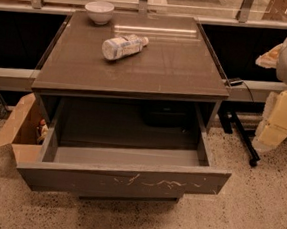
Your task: Close top drawer
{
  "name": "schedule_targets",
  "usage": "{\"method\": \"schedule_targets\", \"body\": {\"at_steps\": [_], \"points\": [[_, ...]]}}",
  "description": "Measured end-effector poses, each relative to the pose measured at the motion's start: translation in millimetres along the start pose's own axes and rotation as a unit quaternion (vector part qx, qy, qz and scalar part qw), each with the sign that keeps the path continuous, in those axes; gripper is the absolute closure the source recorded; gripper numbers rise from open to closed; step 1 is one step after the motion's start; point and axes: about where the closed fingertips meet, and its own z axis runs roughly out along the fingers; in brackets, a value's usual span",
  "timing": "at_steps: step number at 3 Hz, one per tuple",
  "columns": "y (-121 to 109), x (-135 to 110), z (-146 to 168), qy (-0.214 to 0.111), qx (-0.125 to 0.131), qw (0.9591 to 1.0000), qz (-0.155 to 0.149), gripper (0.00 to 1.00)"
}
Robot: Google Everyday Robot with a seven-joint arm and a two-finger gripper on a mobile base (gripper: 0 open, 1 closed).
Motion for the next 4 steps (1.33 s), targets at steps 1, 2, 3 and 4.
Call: {"method": "schedule_targets", "body": {"at_steps": [1, 2, 3, 4], "points": [[0, 0, 0, 0.0, 0.0, 1.0, 0.0, 0.0], [16, -3, 30, -0.004, -0.015, 0.9998, -0.015, 0.0], [43, -8, 80, -0.026, -0.044, 0.998, -0.037, 0.0], [68, -12, 122, -0.047, -0.076, 0.9948, -0.049, 0.13]]}}
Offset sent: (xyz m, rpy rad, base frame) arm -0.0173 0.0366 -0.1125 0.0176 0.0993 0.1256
